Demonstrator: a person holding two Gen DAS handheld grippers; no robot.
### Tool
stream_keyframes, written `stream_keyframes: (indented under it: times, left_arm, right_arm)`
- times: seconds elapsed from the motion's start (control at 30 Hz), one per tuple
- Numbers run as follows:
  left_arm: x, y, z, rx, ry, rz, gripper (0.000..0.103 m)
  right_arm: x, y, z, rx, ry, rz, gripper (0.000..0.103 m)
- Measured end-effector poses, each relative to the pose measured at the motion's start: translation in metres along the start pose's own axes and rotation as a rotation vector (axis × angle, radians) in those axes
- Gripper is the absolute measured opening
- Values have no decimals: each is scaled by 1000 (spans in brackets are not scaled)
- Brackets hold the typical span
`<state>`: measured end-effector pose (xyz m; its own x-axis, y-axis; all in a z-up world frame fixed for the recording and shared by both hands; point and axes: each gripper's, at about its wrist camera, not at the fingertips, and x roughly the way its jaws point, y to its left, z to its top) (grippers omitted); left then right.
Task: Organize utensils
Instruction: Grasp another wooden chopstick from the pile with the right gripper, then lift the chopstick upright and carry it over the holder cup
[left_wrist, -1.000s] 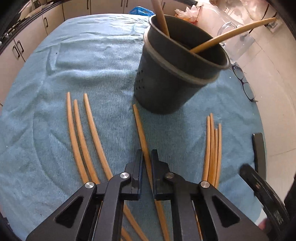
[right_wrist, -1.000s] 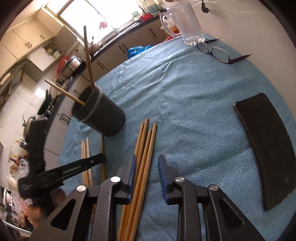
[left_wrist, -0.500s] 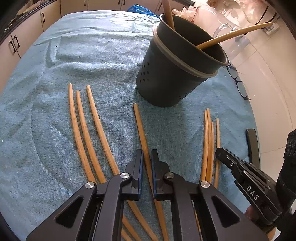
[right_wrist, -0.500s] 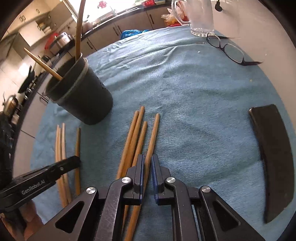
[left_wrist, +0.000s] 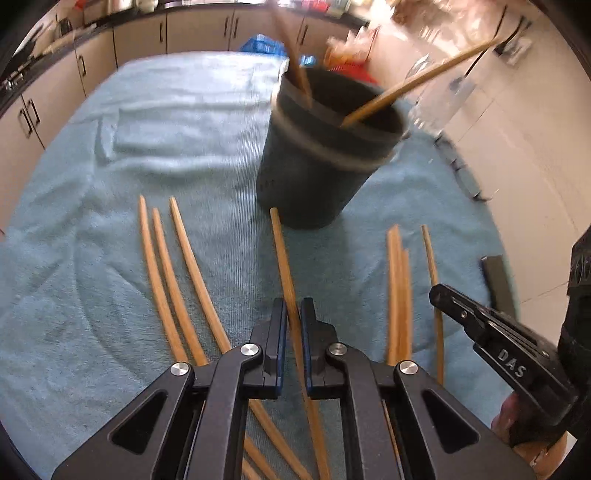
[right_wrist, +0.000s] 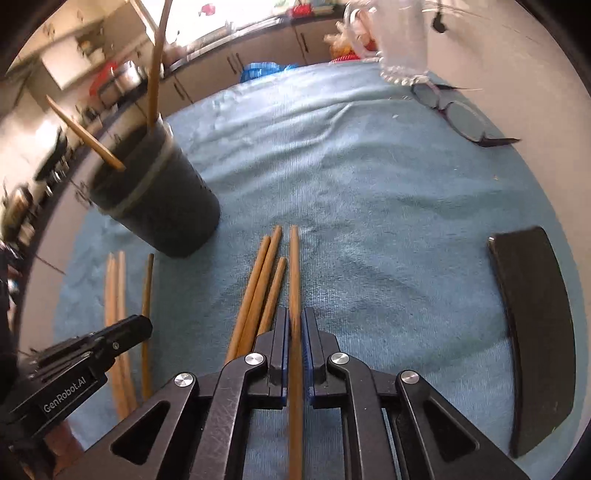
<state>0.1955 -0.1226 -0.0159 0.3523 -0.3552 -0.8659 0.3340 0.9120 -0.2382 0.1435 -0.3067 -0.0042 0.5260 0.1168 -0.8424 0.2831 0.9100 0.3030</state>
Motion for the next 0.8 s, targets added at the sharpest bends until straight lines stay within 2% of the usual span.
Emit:
stream_keyframes:
  times: [0.03, 0.23, 0.43, 0.67, 0.73, 0.8]
  left_arm:
    - [-11, 0, -1, 2, -23, -14, 7]
    - [-66, 3, -10, 10, -149, -34, 6]
    - [-109, -1, -22, 27, -255, -29, 6]
    - [-129, -11, -28, 62, -288, -45, 6]
    - [-126, -13, -28, 74, -268, -43, 6]
    - [-115, -8, -24, 44, -211, -47, 6]
  right_arm:
    - [-11, -3, -2, 13, -31, 40, 7]
    - [-78, 1, -12, -10, -237, 126, 7]
    - [-120, 6, -28, -37, -389, 143, 7]
    - [-136, 0, -41, 0, -432, 143, 7]
    - [-139, -1, -42, 5, -438, 141, 7]
    - [-140, -1, -43, 4, -438, 139, 7]
